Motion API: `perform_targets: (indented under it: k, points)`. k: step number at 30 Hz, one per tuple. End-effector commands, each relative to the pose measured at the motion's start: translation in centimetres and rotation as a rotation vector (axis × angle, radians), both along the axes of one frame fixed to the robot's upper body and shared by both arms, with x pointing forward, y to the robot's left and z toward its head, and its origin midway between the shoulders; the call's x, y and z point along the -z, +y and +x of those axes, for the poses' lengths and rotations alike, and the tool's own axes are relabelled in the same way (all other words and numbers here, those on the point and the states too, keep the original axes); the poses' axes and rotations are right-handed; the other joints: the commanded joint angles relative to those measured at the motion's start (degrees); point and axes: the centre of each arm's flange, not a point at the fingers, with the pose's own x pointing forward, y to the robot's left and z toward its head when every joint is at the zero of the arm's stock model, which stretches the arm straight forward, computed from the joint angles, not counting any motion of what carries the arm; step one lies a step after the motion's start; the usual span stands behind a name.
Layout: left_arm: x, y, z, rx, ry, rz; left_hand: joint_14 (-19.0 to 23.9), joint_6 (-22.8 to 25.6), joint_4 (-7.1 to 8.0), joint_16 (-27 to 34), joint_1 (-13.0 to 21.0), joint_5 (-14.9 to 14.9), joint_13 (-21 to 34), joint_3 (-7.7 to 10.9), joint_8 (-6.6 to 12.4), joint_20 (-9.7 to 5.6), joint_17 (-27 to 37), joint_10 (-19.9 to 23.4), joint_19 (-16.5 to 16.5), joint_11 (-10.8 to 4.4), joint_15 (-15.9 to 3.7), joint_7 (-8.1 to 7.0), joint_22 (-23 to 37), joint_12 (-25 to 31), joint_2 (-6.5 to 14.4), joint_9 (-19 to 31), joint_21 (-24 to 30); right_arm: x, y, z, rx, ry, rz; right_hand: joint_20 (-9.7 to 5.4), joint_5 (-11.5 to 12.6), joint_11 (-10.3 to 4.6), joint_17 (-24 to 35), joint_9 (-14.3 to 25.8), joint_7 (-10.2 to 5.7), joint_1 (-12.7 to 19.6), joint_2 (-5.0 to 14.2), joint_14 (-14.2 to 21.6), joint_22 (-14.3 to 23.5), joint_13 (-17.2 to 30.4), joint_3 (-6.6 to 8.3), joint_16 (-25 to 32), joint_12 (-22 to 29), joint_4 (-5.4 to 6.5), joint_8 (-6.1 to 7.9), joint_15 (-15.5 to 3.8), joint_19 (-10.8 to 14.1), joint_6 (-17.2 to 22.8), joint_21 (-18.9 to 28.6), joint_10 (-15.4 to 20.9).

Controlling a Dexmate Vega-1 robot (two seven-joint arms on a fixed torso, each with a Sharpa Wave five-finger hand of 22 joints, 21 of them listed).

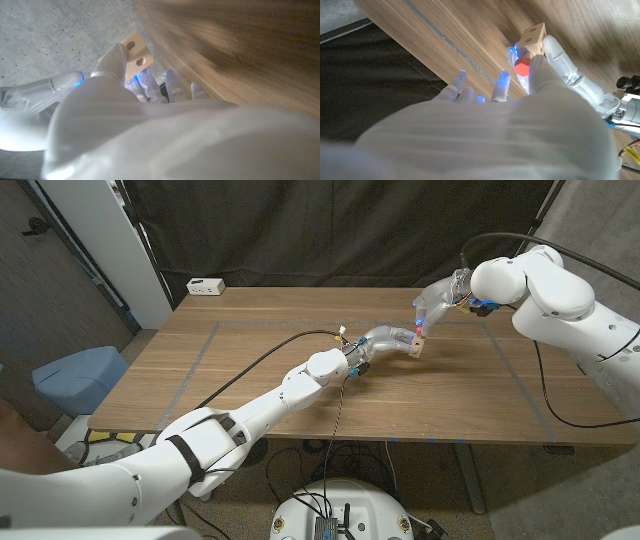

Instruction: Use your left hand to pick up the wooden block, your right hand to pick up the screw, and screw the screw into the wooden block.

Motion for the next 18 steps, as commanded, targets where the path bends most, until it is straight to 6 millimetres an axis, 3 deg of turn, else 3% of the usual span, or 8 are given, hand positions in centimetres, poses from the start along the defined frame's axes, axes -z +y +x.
perform_targets:
  k: [1, 18]
  points:
    - [-0.09, -0.24, -0.02, 0.004, -0.005, 0.005, 0.2, 2.8, 0.74, 0.1, -1.1, 0.3, 0.1, 1.35, 0.39, 0.06, 0.2, 0.5, 0.2, -0.06, -4.29, -0.32, 0.3, 0.6, 1.9, 1.0, 0.4, -0.05, -0.18, 0.20, 0.018, 0.027, 0.007, 0.15, -0.1, -0.11, 0.3, 0.3, 0.37, -0.6, -0.19, -0.3, 0.2, 0.3, 0.14, -0.1, -0.1, 0.26, -0.25, -1.16, -0.3, -0.5, -0.2, -0.5]
    - [-0.16, -0.17, 0.00, 0.006, -0.006, 0.004, 0.3, 2.8, 0.67, 0.1, -1.0, 0.3, 0.1, 1.33, 0.38, 0.02, 0.2, 0.5, 0.3, -0.08, -4.33, -0.25, 0.3, 0.6, 1.8, 1.0, 0.4, -0.03, -0.20, 0.45, 0.010, 0.004, 0.012, -0.16, 0.0, -0.87, 0.3, 0.4, 0.70, -0.4, 0.19, 1.0, 0.2, 0.3, 0.83, 0.6, 0.9, 0.13, 1.62, -1.83, 0.4, 3.8, 0.3, 1.5]
